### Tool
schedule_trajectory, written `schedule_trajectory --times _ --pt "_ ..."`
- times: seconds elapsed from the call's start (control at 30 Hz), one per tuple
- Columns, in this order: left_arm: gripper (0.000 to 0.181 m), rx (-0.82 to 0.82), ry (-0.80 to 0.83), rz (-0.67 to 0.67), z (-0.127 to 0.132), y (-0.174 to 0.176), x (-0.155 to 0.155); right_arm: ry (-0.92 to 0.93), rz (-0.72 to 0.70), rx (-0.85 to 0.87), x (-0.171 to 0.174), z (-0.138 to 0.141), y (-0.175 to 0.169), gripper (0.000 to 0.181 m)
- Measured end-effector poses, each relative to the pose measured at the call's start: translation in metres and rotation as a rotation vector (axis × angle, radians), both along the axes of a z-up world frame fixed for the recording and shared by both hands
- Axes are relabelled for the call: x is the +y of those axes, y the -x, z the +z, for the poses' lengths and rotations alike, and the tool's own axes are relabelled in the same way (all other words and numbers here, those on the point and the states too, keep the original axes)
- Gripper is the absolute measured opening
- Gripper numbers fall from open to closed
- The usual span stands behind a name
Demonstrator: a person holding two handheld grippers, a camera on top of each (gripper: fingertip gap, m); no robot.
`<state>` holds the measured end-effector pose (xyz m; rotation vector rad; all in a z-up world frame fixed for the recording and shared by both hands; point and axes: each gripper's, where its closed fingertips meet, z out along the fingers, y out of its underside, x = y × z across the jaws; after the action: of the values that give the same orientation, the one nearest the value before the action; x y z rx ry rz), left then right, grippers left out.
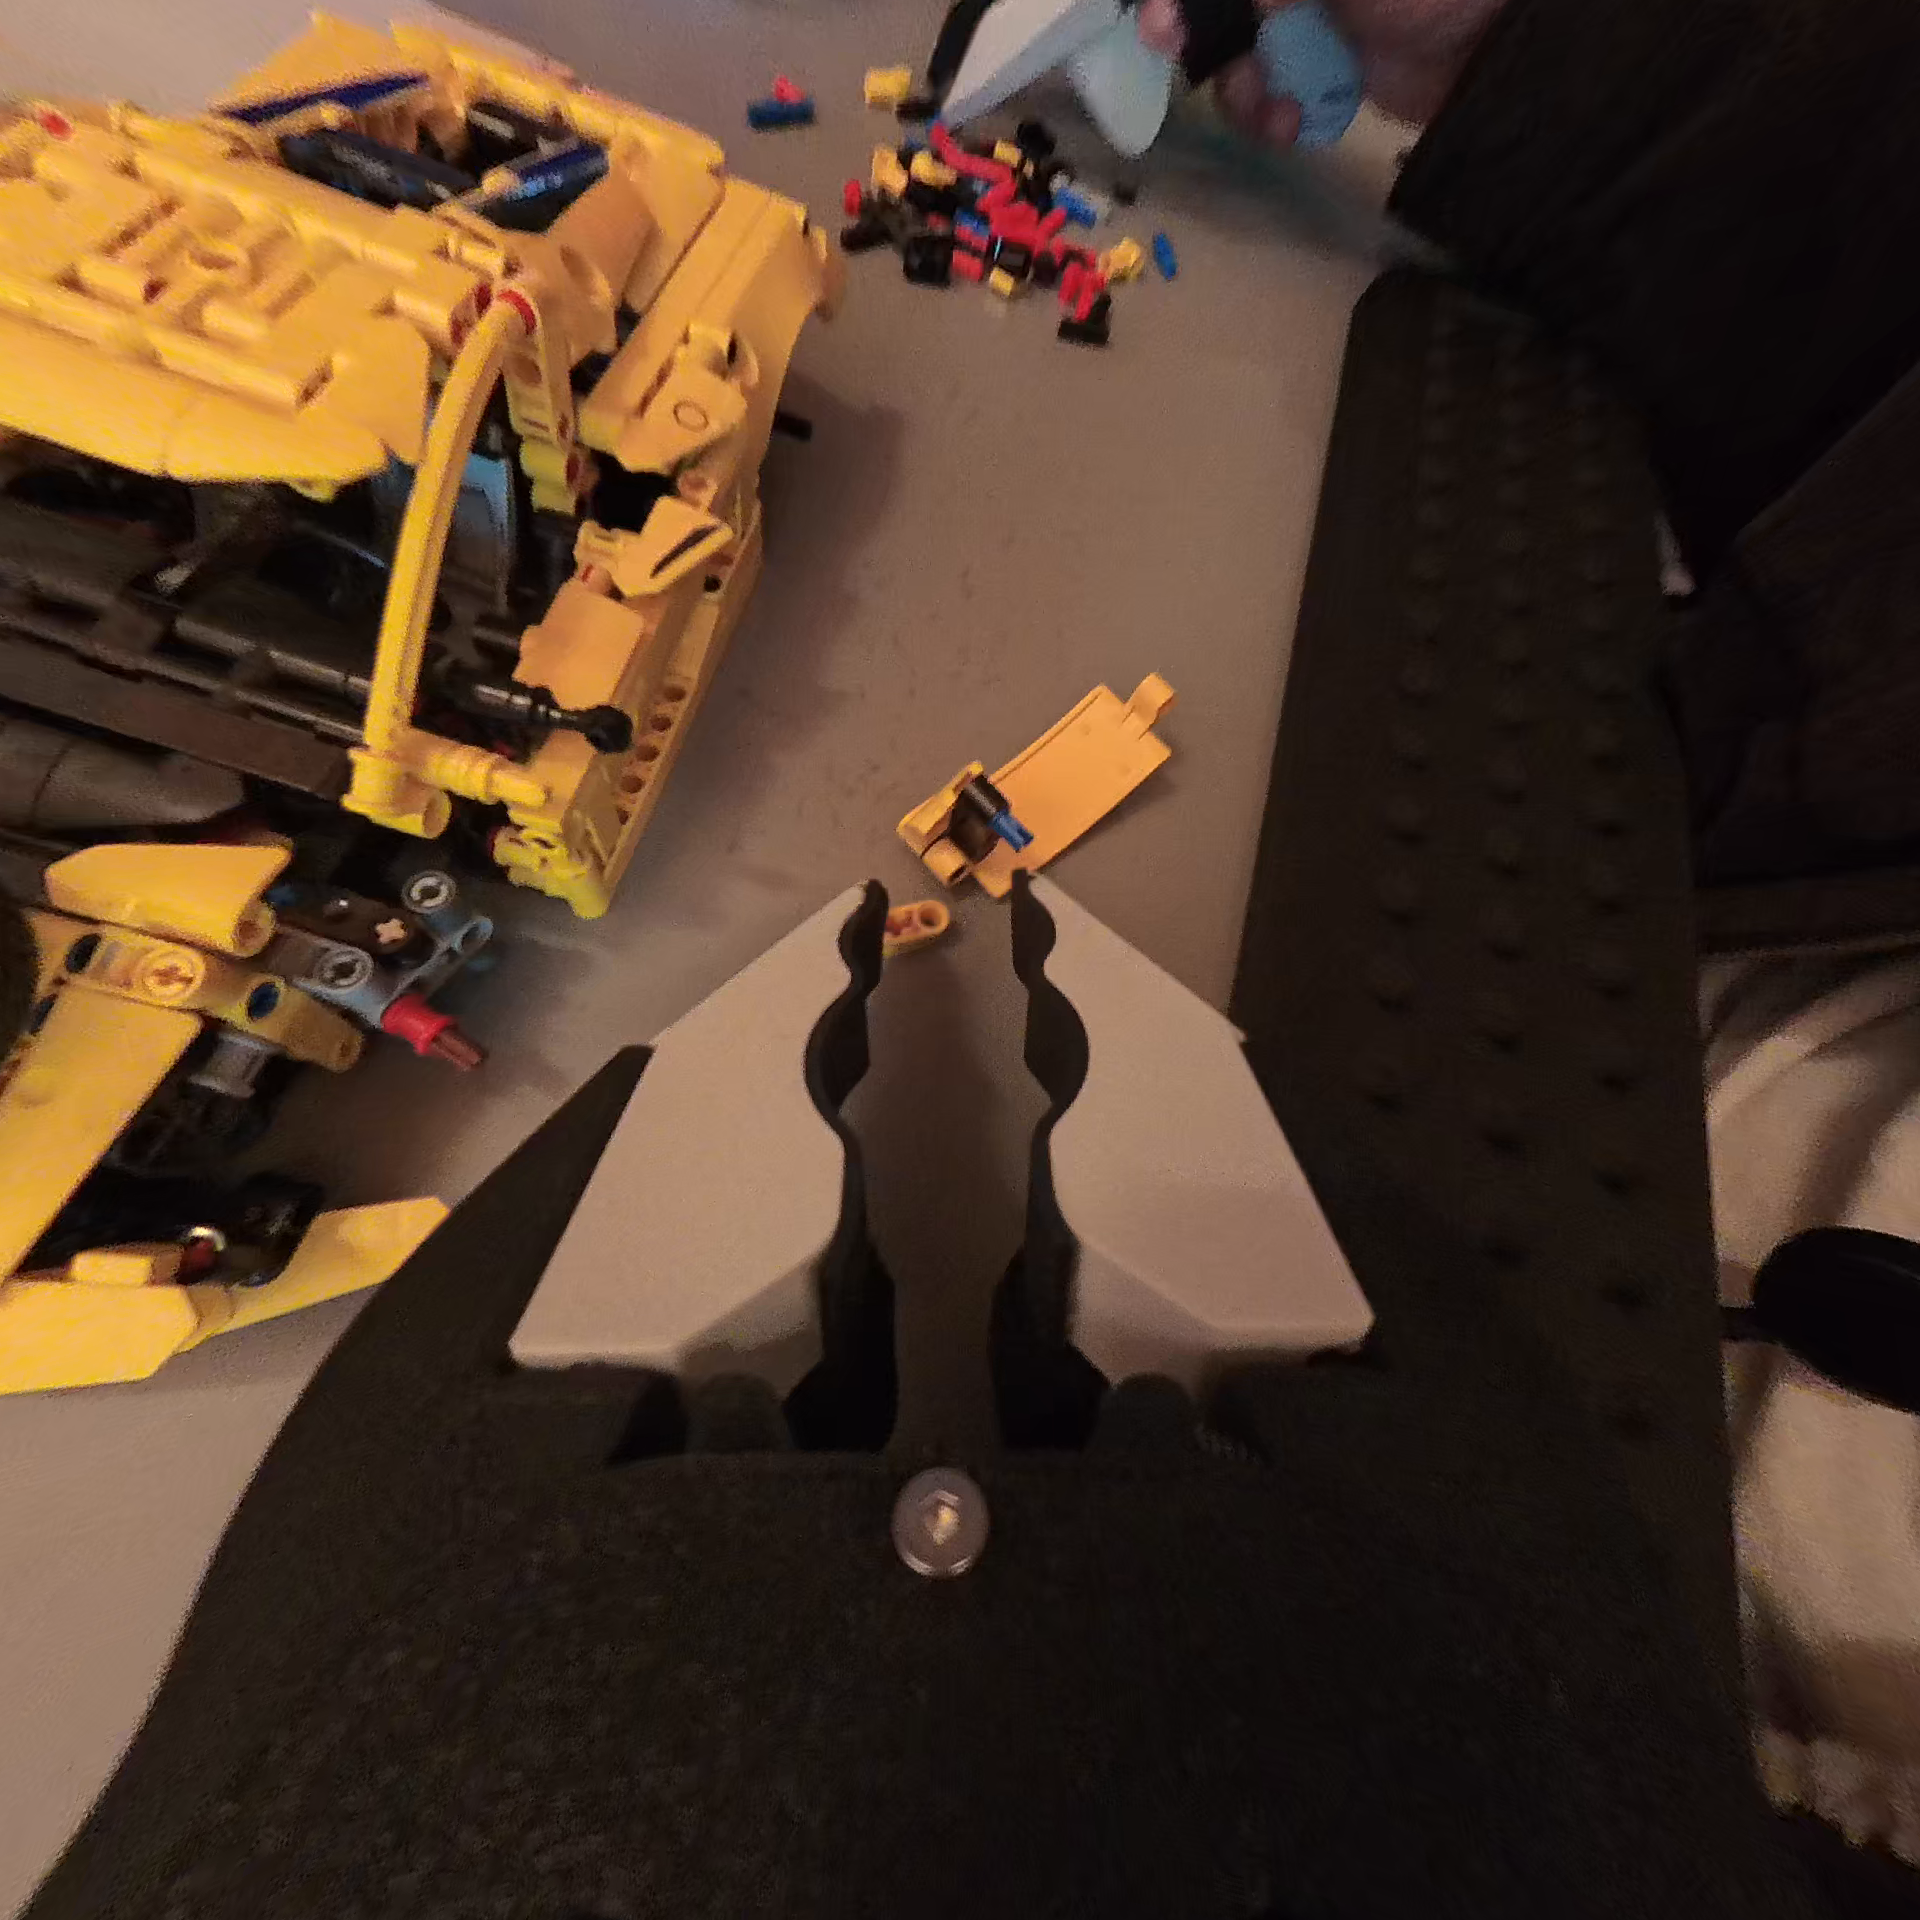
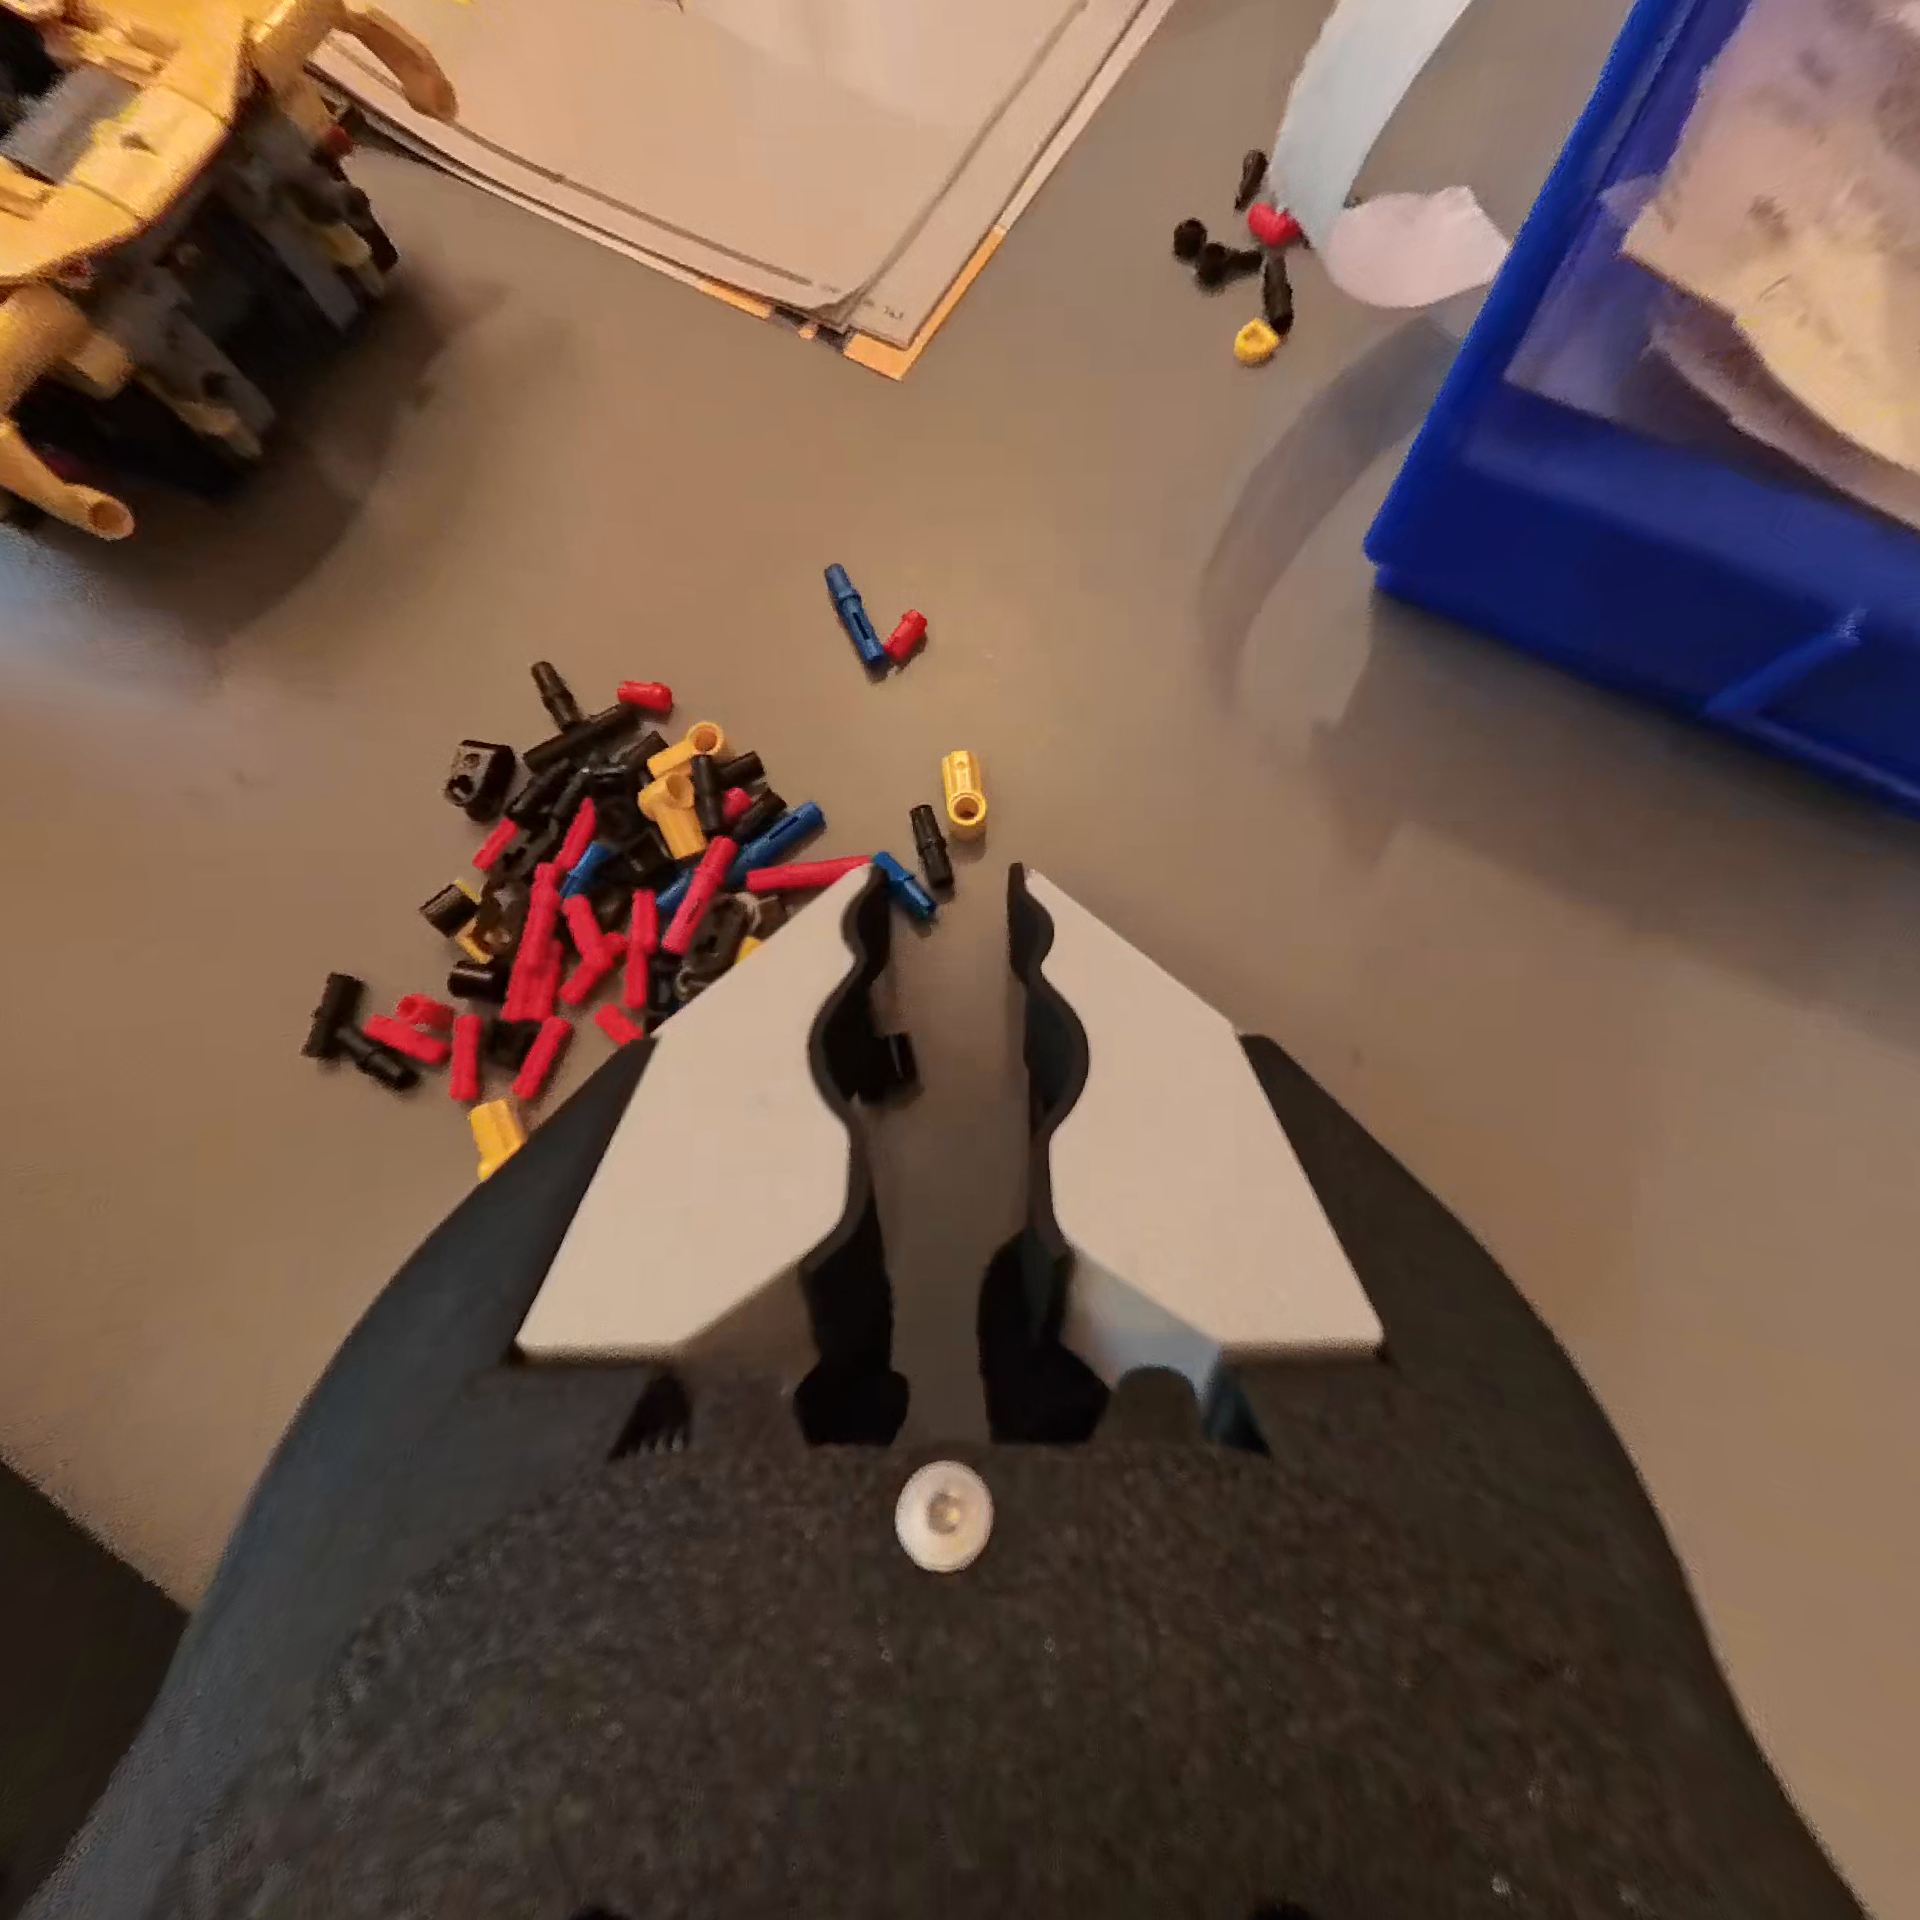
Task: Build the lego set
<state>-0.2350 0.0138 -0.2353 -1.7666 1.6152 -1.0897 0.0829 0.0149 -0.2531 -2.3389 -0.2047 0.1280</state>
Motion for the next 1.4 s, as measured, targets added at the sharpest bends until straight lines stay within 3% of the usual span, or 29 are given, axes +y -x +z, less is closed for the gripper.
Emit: schedule_trajectory --times 0.3,0.5,0.63,0.77,1.27,1.4 --pt "0.023 -0.074 -0.056 -0.005 0.012 -0.002 -0.001 -0.002 -0.005 0.027 0.006 -0.002 0.0 0.009" --pt "0.023 -0.074 -0.05 0.003 0.012 -0.002 0.001 0.024 0.039 0.047 -0.002 -0.001 0.006 0.009" --pt "0.023 -0.076 -0.052 0.006 0.012 -0.001 0.001 0.025 0.05 0.068 -0.006 0.002 0.009 0.019" --pt "0.023 -0.075 -0.052 0.005 0.012 -0.001 0.0 -0.03 0.006 0.132 0.0 0.013 0.005 0.016" --pt "0.023 -0.076 -0.055 0.012 0.012 -0.001 0.002 0.018 0.033 0.004 0.002 -0.002 0.006 0.003" --pt "0.023 -0.081 -0.051 0.025 0.013 -0.002 0.004 -0.043 0.088 0.065 0.005 0.02 0.023 0.003"
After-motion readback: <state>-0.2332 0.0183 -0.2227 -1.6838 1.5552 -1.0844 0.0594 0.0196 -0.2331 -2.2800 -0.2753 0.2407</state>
